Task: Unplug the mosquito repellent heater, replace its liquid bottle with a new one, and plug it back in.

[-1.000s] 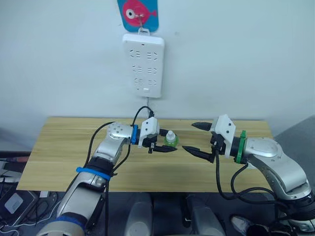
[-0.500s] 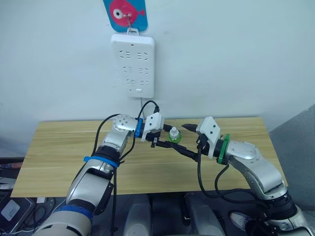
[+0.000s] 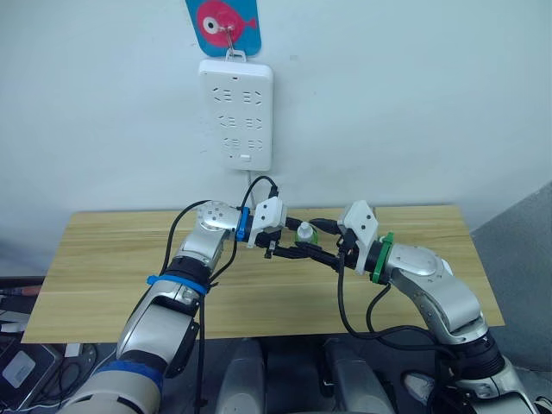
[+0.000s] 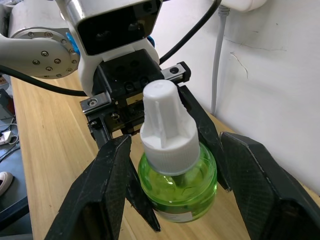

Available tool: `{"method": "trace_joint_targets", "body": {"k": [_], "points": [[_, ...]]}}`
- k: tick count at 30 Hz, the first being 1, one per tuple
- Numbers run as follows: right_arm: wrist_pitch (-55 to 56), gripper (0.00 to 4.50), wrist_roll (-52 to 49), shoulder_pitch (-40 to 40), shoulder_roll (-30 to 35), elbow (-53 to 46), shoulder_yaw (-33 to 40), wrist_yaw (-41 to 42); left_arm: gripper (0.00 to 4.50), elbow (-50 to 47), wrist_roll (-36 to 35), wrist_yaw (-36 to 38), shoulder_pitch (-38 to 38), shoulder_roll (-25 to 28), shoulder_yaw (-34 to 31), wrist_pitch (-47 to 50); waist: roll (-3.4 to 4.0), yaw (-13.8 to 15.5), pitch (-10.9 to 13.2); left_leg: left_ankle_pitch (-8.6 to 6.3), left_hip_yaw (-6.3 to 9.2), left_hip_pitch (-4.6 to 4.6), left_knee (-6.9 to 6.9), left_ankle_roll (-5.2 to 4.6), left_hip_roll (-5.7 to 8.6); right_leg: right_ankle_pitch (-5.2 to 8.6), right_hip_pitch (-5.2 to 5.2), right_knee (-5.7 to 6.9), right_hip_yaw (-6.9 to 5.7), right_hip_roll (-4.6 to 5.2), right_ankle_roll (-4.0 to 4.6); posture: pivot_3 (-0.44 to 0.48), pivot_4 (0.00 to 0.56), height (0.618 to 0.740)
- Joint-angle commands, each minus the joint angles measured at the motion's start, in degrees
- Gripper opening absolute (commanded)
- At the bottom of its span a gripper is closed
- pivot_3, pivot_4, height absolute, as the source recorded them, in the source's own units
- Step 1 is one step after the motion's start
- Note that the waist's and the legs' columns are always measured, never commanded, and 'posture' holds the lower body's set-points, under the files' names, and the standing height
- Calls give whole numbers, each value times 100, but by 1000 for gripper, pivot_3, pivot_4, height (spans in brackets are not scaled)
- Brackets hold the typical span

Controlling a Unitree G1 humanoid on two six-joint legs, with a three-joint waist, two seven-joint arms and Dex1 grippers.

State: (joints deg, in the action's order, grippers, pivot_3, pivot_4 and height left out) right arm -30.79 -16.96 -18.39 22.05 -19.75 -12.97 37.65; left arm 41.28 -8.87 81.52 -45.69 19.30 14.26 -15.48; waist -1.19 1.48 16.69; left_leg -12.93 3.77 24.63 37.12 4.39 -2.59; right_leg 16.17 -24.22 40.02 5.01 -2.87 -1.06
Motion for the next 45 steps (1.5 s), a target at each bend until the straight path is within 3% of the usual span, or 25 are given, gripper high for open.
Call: {"method": "trace_joint_targets", "body": {"k": [1, 5, 14, 23, 31, 37, 40, 41, 45], "points": [[160, 2390, -26, -34, -20, -61, -4, 93, 2244, -207, -71, -44, 15, -52, -123, -26, 0, 0, 0, 1, 3, 0, 0, 0, 0, 0, 0, 1, -3, 0, 0, 153, 221, 740], [203, 1137, -27, -28, -6, -80, -22, 157, 2244, -246, -69, -46, 57, -47, -117, 6, 0, -1, 0, 1, 7, 0, -1, 0, 0, 0, 1, 2, -7, 0, 0, 156, 225, 740], [144, 1104, -235, -275, 56, -263, -27, 505, 2244, -808, -131, 1, 478, -9, -55, 182, 0, -1, 0, 5, 16, 0, 1, 4, 0, 0, 2, 8, -15, 2, 1, 169, 228, 740], [699, 1104, -603, -1477, 379, 995, -593, 3211, 2244, -1913, -303, 982, 1088, 261, 420, 248, 1, 4, -3, 19, 38, -11, 3, 14, 2, -1, 12, 31, -41, 3, 3, 213, 221, 740], [1047, 1104, -430, -2113, 317, 1672, -682, 4163, 2244, -2162, -468, 1088, 1181, 471, 586, 302, 0, 49, -3, 49, 86, -11, 4, 42, 3, 3, 12, 74, -93, 6, 11, 231, 216, 740], [1011, 3214, -465, -1919, 795, 1700, -279, 4269, 2244, -1817, -354, 872, 1023, 337, 415, 257, 0, 100, -3, 67, 93, -13, 6, 41, 13, -3, 13, 85, -99, 13, 21, 223, 218, 740], [811, 4226, -539, -1512, 1053, 1357, 72, 3905, 2244, -1623, -318, 719, 942, 329, 313, 220, -1, 154, -4, 71, 97, -13, 4, 37, 13, -5, 13, 85, -103, 12, 25, 205, 216, 740], [714, 4450, -573, -1377, 1114, 1237, 177, 3779, 2244, -1558, -310, 658, 911, 325, 276, 212, -1, 157, -4, 72, 98, -13, 3, 35, 12, -6, 12, 85, -104, 12, 25, 202, 215, 740], [512, 4450, -584, -626, 1379, 617, 553, 3229, 2244, -1292, -280, 423, 768, 326, 136, 212, -2, 155, -4, 73, 96, -13, 2, 34, 13, -6, 11, 86, -101, 12, 27, 195, 214, 740]]}}
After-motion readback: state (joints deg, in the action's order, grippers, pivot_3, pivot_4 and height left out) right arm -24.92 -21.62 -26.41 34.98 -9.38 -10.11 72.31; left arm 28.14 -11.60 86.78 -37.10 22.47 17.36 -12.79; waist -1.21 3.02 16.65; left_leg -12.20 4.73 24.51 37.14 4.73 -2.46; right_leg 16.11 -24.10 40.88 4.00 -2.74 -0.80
